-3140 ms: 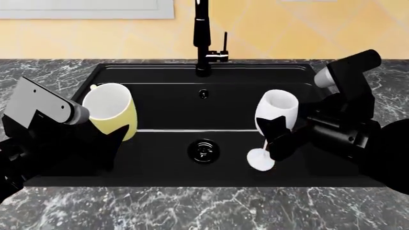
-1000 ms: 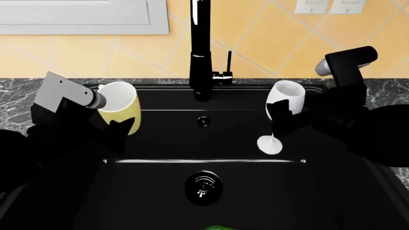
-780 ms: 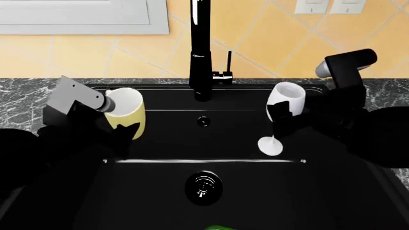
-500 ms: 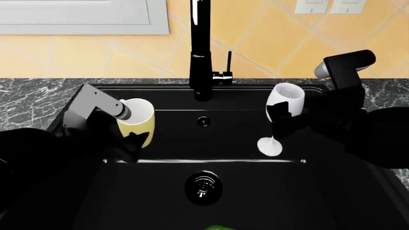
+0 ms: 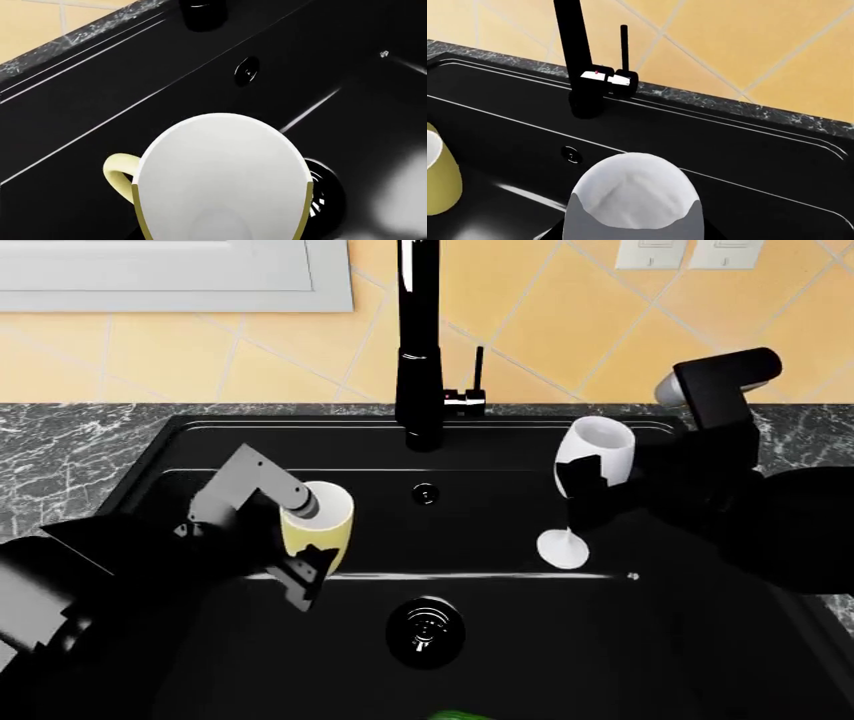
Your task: Pick the cup and wine glass and place them in the sink. Then turn on the water.
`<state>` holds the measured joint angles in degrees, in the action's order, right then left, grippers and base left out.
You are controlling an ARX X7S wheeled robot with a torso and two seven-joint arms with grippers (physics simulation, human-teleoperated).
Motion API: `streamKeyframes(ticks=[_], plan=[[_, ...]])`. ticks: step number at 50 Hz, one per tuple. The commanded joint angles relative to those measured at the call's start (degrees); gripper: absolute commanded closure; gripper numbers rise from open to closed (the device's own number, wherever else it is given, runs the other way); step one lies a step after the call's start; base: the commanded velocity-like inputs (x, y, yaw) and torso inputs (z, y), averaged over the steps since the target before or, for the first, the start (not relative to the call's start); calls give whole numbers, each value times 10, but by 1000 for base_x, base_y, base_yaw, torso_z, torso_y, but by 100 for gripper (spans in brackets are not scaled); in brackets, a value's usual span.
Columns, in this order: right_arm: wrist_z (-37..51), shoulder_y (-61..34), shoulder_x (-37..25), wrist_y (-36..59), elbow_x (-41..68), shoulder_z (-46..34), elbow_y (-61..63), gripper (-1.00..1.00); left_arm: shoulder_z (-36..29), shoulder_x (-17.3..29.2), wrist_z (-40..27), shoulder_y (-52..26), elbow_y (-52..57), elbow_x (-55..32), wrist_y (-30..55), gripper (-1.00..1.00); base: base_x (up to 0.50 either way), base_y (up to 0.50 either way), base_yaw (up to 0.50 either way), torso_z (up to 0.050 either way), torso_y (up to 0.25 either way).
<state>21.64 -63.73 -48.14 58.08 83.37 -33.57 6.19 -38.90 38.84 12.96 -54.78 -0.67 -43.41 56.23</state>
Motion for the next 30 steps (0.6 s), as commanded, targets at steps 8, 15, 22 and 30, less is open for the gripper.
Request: streamKeyframes(ticks=[8, 15, 22, 30], plan=[[-6, -2, -2, 1, -8, 3, 3, 100, -45, -35, 19, -5, -47, 26, -16, 100, 0, 0, 0, 1, 0], [-4, 1, -5, 0, -5, 4, 6, 100, -55, -48, 24, 0, -61, 32, -26, 100, 0, 0, 0, 0, 1], [-4, 2, -5, -1, -5, 3, 6, 100, -59, -59, 26, 6, -74, 34, -36, 100, 0, 0, 0, 0, 0], [-6, -2, 0, 0, -8, -1, 1, 100, -72, -69, 34, 13, -90, 42, -45, 100, 0, 0, 0, 0, 0]])
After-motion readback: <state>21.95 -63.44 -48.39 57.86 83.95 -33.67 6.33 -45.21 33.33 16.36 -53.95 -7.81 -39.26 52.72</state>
